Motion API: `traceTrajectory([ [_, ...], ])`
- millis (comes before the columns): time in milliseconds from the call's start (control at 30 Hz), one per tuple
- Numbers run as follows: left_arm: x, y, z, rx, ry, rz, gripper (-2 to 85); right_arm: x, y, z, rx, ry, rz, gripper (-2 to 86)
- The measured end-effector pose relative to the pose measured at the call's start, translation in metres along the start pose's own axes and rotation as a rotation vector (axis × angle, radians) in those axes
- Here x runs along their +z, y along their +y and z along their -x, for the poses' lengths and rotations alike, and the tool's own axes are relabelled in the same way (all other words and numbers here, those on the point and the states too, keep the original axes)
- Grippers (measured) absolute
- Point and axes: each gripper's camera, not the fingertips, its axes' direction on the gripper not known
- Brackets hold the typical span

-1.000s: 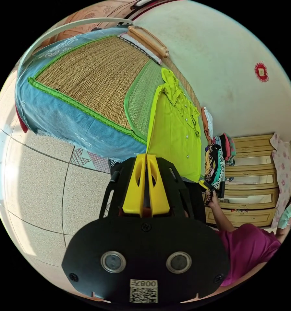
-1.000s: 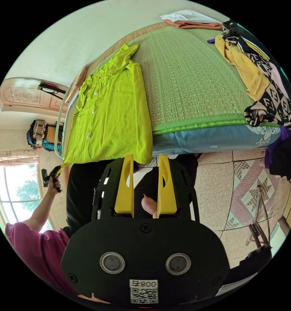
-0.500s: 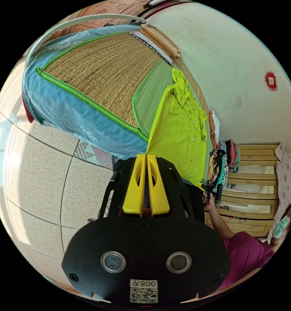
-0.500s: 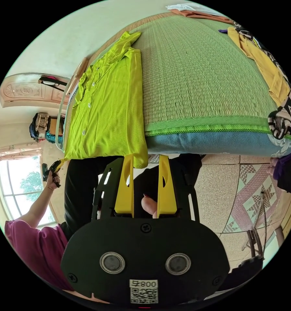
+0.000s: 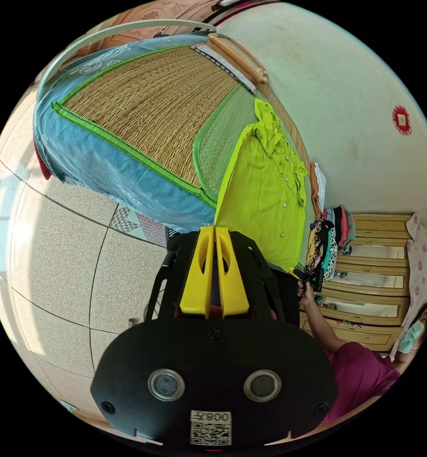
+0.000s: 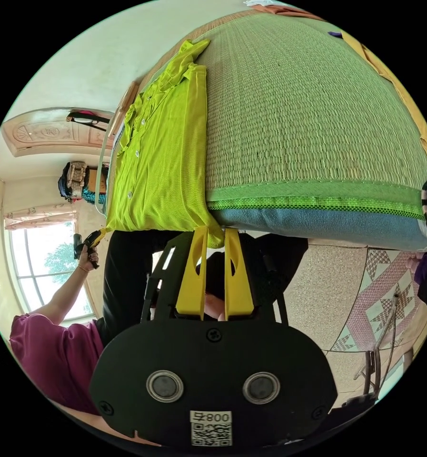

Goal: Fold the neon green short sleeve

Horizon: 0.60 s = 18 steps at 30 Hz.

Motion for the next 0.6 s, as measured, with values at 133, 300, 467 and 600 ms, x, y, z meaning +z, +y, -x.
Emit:
traceTrajectory([
  [133, -0.005, 0.011, 0.004, 0.008, 0.024, -0.014, 0.1, -0.006, 0.008, -0.005, -0.021, -0.019, 0.009, 1.8],
  [300, -0.018, 0.032, 0.009, 0.04, 0.111, -0.054, 0.2, -0.025, 0.027, -0.008, -0.044, -0.072, -0.012, 0.8],
  [467, -0.03, 0.057, 0.014, 0.077, 0.197, -0.091, 0.1, -0.051, 0.053, -0.009, -0.071, -0.146, -0.057, 0.4],
  [600, -0.043, 0.082, 0.021, 0.098, 0.28, -0.127, 0.1, -0.072, 0.078, -0.008, -0.097, -0.193, -0.093, 0.3],
])
